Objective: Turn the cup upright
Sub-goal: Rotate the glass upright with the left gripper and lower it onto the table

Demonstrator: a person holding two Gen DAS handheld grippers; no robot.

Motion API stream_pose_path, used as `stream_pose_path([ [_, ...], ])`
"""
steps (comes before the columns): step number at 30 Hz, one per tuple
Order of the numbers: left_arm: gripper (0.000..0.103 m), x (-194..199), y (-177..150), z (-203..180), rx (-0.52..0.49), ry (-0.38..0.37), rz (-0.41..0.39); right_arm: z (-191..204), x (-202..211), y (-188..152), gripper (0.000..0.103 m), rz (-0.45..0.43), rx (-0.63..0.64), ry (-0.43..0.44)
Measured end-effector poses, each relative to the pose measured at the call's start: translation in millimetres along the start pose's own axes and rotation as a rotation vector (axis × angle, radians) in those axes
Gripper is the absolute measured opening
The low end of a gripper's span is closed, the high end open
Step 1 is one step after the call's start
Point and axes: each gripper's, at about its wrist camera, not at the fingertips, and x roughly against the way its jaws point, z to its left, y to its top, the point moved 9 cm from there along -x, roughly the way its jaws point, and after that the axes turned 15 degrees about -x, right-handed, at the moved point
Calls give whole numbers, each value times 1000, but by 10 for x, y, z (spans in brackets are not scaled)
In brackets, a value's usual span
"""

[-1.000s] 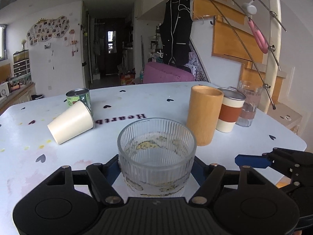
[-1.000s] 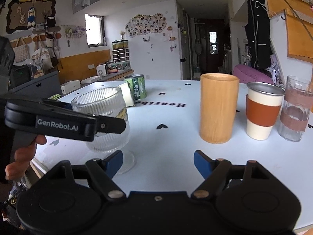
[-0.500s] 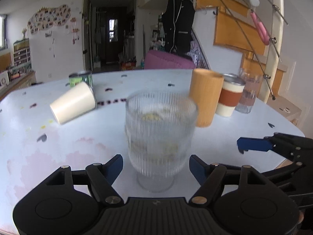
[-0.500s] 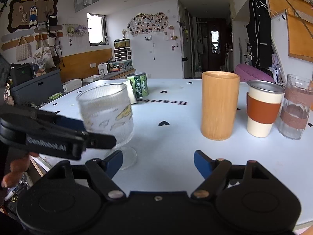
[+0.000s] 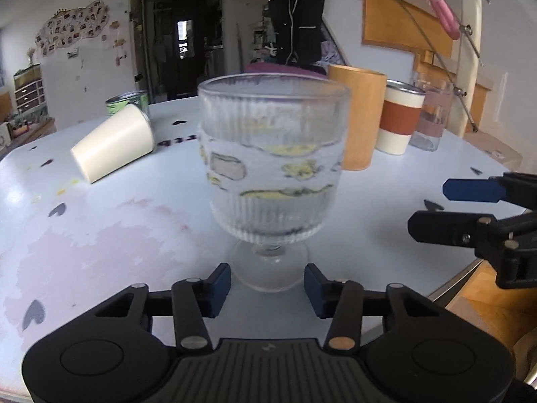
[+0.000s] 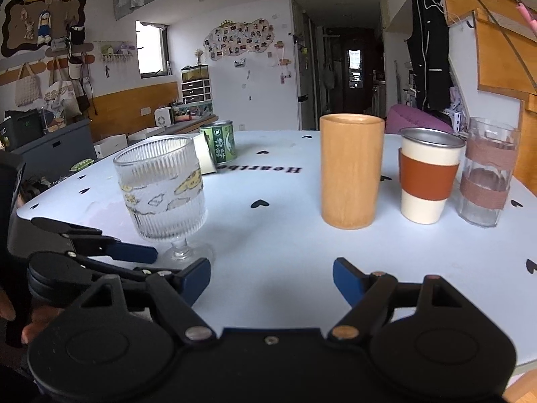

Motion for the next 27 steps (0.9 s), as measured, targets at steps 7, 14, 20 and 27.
stream_pose_path([
  [7,48,-229,171,83,1,3,-17,-38,24,7,81,-7,-8,-10],
  [14,47,-656,502,206,-10,-7,14,-84,28,16,81,-9,-12,-22],
  [20,47,-937,726,198,-4,-12,21,-169,18,28,81,-7,-24,-37],
  [27,45,-1049,810,171,17,-5,9,-232,9,53,81,-13,-35,-44],
])
